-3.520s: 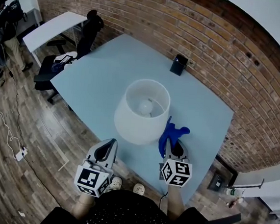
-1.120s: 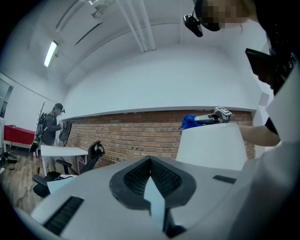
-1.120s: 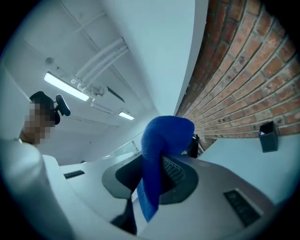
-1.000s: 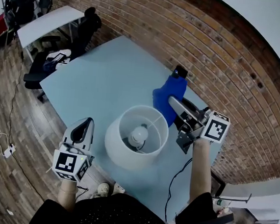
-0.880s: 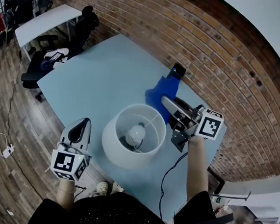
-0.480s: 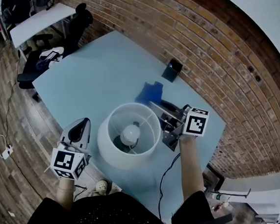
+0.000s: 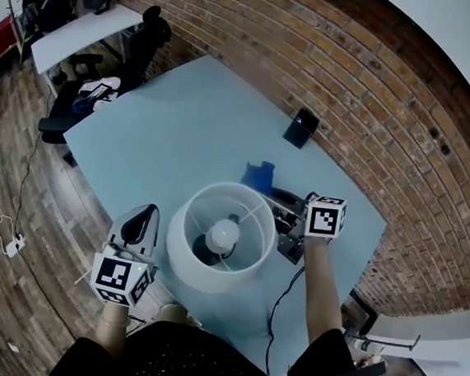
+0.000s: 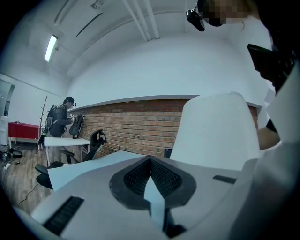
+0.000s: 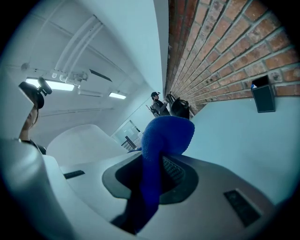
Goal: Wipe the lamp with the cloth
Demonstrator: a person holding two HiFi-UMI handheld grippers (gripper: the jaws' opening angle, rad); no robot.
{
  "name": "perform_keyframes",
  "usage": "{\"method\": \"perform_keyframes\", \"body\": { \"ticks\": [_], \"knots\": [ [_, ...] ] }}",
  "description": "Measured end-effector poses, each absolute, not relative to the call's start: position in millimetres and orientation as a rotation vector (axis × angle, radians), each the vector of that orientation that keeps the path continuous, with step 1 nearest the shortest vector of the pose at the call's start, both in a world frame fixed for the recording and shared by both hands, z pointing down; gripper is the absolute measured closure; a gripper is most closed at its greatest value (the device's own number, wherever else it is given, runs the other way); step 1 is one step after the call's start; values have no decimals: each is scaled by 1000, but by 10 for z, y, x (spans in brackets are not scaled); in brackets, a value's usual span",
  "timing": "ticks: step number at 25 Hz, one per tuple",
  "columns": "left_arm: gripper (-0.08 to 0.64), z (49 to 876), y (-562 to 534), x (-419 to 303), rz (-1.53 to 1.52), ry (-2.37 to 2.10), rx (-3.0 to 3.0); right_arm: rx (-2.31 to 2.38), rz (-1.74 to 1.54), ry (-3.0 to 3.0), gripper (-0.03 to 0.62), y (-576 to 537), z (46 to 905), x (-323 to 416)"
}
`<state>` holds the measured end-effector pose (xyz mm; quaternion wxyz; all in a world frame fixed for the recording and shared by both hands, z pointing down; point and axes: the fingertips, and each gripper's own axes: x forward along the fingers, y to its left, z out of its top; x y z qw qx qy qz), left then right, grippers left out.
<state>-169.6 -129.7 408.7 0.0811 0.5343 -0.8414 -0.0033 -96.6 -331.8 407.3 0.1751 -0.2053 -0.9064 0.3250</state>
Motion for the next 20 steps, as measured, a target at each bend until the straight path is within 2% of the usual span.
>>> {"method": "perform_keyframes", "body": {
  "ticks": [5, 8, 15, 20],
  "knots": [
    [551, 3942, -1434, -1890, -8, -2519, 1670, -536, 843, -2522, 512, -3373, 4222, -1060],
    [551, 3794, -1627, -2066, -8, -2517, 1731, -612, 799, -2569, 512, -3378, 3899, -1126],
    [551, 3426, -2025, -2255, 2, -2465, 1918, -1210, 759, -2552, 512, -3020, 2746, -1351],
    [552, 3307, -2143, -2235, -3, -2420, 1998, -1536, 730, -2340, 512, -2778, 2461, -1441]
  ]
}}
